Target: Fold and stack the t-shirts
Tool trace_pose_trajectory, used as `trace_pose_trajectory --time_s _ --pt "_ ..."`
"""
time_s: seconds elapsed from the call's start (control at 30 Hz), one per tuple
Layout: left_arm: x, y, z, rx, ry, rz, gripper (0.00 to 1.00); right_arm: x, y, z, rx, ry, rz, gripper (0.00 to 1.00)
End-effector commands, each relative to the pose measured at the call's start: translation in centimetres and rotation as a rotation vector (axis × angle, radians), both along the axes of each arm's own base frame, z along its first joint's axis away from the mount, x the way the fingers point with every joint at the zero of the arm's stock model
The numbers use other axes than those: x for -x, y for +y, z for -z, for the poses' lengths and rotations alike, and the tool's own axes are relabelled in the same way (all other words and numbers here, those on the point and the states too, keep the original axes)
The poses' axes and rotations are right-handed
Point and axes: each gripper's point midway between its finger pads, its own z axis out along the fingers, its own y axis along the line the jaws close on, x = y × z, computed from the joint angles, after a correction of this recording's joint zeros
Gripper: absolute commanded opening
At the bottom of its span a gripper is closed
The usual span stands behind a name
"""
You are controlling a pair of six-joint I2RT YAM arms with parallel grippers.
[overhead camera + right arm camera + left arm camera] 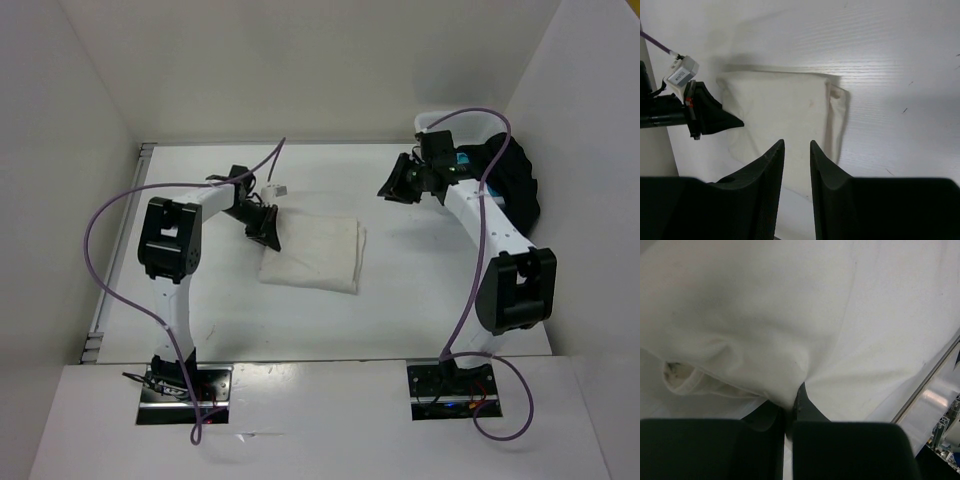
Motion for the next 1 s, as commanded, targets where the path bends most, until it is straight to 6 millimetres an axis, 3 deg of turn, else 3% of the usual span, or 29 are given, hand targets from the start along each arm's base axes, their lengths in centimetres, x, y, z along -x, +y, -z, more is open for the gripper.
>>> trace_pose_trajectory --time_s 0.0,0.1,0.13,0.3,0.33,0.37,0.4,0.47,0.5,0.6,0.67,0.7,0.73,0.8,0.83,0.9,0.93,0.97 --pt "-2.5 3.0 0.4 -0.076 -0.058 -0.04 0.0 0.9 -1.4 -1.1 0.01 -0.023 0.015 0.33" --pt "-5.3 5.7 -0.9 -0.105 -0.12 -0.108 0.0 0.9 -2.3 -1.3 0.017 -0.027 0.029 0.33" --pt "-7.3 8.1 -1.6 -0.126 -0.161 -0.164 0.0 0.9 -2.8 -1.1 0.024 -0.021 0.035 0.33" --pt "-11.8 16.6 -3.2 -0.22 -0.24 -0.323 0.0 1.1 -3.8 -1.2 0.038 -0.019 0.042 0.34" --pt "-12.5 19.4 -3.0 -0.271 -0.258 -0.357 0.0 1.0 -4.2 -1.2 0.038 -0.019 0.052 0.34" --pt "-12.9 20.8 -3.1 -0.303 -0.268 -0.372 0.0 1.0 -4.2 -1.1 0.044 -0.022 0.046 0.34" --pt "-14.4 22.4 -4.4 -0.339 -0.326 -0.388 0.0 1.0 -4.2 -1.0 0.045 -0.013 0.046 0.34" --pt "-15.5 26.0 -3.9 -0.449 -0.358 -0.403 0.0 0.9 -4.1 -1.0 0.039 -0.002 0.039 0.34" --pt "-16.1 27.2 -4.1 -0.482 -0.378 -0.41 0.0 0.8 -4.1 -0.3 0.048 0.019 0.032 0.34" --pt "-18.3 31.3 -5.1 -0.582 -0.445 -0.451 0.0 0.5 -4.1 -1.0 0.055 0.021 0.025 0.34" --pt "-19.1 32.8 -4.4 -0.606 -0.443 -0.473 0.0 0.2 -4.3 -0.4 0.067 0.048 0.032 0.34" --pt "-20.0 34.1 -6.2 -0.627 -0.49 -0.493 0.0 0.1 -4.3 -1.0 0.071 0.034 0.026 0.34" --pt "-20.5 34.3 -5.0 -0.627 -0.479 -0.49 0.0 0.3 -4.3 -0.4 0.073 0.057 0.025 0.34" --pt "-20.9 35.5 -5.3 -0.659 -0.48 -0.5 0.0 -0.1 -4.5 -0.7 0.081 0.055 0.032 0.34" --pt "-22.3 36.8 -6.4 -0.667 -0.535 -0.528 0.0 -0.1 -4.6 -0.7 0.089 0.054 0.039 0.34" --pt "-22.4 38.0 -7.2 -0.703 -0.554 -0.543 0.0 0.1 -4.4 -0.3 0.1 0.078 0.036 0.34" --pt "-22.5 38.9 -5.6 -0.749 -0.543 -0.533 0.0 0.1 -4.4 -0.3 0.1 0.078 0.036 0.34" --pt "-23.0 39.5 -7.7 -0.778 -0.609 -0.548 0.0 0.4 -4.5 -0.2 0.102 0.088 0.036 0.34"
